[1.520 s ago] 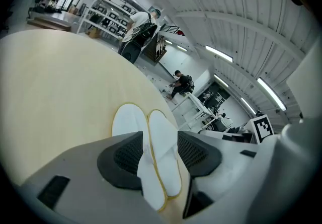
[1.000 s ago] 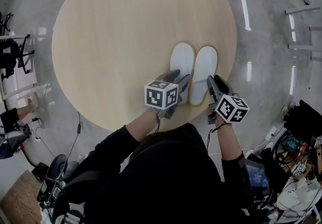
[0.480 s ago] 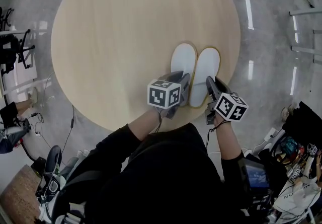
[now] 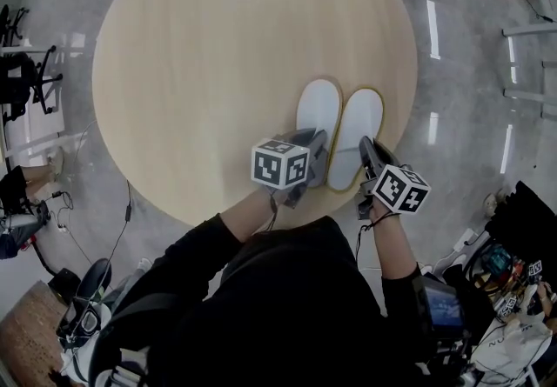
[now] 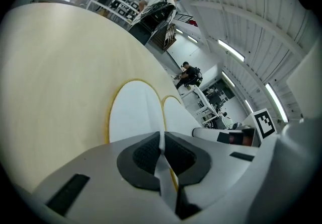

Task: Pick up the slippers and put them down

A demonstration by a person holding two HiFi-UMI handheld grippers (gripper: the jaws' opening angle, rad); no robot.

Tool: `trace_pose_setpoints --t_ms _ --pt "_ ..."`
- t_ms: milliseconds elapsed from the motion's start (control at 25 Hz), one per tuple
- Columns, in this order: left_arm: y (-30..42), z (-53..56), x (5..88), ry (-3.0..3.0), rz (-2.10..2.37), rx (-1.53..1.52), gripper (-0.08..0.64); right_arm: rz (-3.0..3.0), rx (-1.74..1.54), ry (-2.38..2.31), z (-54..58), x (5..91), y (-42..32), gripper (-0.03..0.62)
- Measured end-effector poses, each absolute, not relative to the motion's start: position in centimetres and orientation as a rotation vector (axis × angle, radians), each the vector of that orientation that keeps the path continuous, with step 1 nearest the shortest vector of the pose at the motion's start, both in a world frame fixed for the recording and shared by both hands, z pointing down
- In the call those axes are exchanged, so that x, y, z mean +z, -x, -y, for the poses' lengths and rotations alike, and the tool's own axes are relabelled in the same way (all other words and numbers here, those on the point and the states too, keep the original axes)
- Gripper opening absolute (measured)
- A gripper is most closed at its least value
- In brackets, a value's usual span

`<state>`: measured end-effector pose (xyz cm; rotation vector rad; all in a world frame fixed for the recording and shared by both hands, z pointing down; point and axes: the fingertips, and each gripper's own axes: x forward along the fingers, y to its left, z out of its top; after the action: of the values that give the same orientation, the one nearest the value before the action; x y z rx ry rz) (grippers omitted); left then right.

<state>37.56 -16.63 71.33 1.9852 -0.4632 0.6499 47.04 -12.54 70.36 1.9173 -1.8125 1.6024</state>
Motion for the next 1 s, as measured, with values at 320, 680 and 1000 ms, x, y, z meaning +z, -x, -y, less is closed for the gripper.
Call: trace_pose_setpoints --t_ms 320,680,1000 --pt "-36.2 17.4 67.7 -2.015 0.507 0.546 0.032 1.864 1.555 -1.964 12.7 67.2 -47.2 0.031" --pt "-30.6 16.3 63.4 -1.998 0.6 0.411 0.032 2.017 1.437 -1.96 11.8 61.7 -42.3 0.031" --pt "-29.3 12.6 57.0 -2.076 0.683 0.28 0.032 2.277 1.252 -1.896 6.8 53.9 -39.1 0.031"
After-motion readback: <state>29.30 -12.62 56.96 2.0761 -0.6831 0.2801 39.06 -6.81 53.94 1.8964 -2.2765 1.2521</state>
